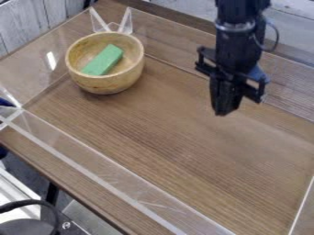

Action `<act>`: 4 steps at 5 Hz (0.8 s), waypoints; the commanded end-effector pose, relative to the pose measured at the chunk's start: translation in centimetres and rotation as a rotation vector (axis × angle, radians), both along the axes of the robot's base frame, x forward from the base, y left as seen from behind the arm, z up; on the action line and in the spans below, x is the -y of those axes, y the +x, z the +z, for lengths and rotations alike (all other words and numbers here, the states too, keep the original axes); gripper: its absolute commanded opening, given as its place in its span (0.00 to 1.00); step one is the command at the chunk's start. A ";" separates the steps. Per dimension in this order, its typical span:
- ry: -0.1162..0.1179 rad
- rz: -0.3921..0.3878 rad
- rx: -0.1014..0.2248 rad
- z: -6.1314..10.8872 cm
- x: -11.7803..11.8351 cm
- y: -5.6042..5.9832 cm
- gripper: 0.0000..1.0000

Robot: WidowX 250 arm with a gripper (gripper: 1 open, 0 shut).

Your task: Put the green block in the brown bowl

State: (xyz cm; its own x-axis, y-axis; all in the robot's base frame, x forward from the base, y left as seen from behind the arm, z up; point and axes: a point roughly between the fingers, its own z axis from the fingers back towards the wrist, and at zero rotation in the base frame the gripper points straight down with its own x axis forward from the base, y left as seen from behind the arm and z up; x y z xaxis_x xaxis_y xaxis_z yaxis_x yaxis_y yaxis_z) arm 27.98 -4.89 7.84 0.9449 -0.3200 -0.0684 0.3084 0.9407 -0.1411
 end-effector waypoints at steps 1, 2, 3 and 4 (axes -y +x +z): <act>-0.005 0.000 0.040 0.0 0.2 1.3 0.00; -0.003 -0.004 0.022 -1.5 0.3 1.5 0.00; 0.002 -0.010 0.002 -2.9 0.4 1.7 0.00; 0.004 -0.014 -0.015 -4.1 0.5 1.9 0.00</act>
